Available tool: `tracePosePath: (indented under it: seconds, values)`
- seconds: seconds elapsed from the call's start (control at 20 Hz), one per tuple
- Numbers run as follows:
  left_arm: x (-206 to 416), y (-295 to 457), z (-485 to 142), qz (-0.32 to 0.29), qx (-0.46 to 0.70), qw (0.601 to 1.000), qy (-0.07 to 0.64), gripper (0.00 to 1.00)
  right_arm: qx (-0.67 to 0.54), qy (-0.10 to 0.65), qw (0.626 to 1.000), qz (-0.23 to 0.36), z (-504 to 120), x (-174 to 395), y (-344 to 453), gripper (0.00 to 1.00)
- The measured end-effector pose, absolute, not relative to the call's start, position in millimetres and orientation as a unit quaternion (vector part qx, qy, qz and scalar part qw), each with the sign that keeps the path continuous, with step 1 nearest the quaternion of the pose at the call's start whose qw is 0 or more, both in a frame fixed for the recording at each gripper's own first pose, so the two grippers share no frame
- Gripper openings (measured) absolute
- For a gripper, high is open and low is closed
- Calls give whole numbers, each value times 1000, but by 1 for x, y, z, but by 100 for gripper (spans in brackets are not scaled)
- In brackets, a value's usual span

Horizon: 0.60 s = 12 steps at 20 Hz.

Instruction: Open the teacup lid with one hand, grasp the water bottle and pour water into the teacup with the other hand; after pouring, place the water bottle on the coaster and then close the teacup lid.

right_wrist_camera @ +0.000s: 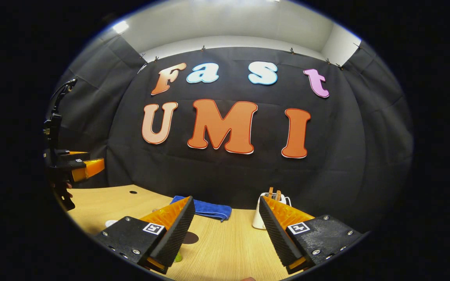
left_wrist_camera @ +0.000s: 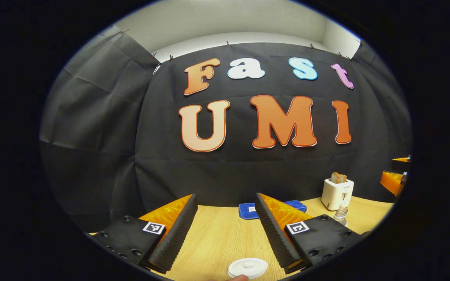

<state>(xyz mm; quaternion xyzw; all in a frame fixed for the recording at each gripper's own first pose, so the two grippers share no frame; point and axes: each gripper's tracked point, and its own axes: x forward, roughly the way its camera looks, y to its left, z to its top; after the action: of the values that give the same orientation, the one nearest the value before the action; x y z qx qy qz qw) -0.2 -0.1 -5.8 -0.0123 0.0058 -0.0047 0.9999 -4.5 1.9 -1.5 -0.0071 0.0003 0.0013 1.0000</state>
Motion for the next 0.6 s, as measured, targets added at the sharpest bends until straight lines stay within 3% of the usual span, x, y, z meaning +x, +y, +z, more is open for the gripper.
tracePosePath:
  seconds: [0.6]
  values:
    - [-3, -13, -17, -36, -29, 999, 20, 96, -11, 6, 1000, 9, -7, -6, 7, 99]
